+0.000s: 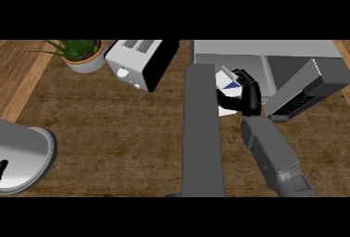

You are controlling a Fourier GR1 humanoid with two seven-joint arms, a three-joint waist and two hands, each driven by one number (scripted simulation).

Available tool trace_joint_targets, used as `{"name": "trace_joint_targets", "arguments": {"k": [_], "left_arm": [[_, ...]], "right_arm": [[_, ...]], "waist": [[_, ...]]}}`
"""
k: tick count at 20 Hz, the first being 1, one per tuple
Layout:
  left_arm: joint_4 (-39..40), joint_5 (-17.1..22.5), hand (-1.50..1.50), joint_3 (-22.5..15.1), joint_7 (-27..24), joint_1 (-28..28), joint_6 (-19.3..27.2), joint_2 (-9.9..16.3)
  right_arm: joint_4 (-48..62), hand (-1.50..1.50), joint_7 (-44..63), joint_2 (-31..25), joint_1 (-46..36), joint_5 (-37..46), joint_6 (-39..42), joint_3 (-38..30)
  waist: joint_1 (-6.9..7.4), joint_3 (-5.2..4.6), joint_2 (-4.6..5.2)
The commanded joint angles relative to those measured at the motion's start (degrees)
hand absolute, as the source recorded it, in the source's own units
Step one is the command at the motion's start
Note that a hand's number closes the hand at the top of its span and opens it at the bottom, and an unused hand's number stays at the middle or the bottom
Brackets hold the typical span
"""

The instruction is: Pick up the milk, place it into the microwave and close the microwave

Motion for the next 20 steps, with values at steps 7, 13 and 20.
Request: {"name": "trace_joint_targets", "arguments": {"k": [7, 13, 20], "left_arm": [[3.31, -1.15, -1.5, 0.4, -1.79, -1.67, -1.39, -0.03], [3.66, 0.42, -1.5, 0.06, -1.02, -2.43, -2.6, 0.56], [5.68, -0.37, -1.5, 1.77, -1.22, -5.99, -1.14, 2.1]], "right_arm": [[12.7, 1.5, -7.55, -2.75, -10.38, 3.32, -7.68, -2.46], [16.37, 1.5, -6.35, -3.86, -14.33, 10.38, -21.37, 2.27], [19.3, 1.5, -4.18, -4.63, -15.65, 11.13, -28.33, 1.42]], "waist": [[1.6, 0.0, 0.64], [2.81, -0.03, 1.02], [2.95, 0.05, 1.49]]}}
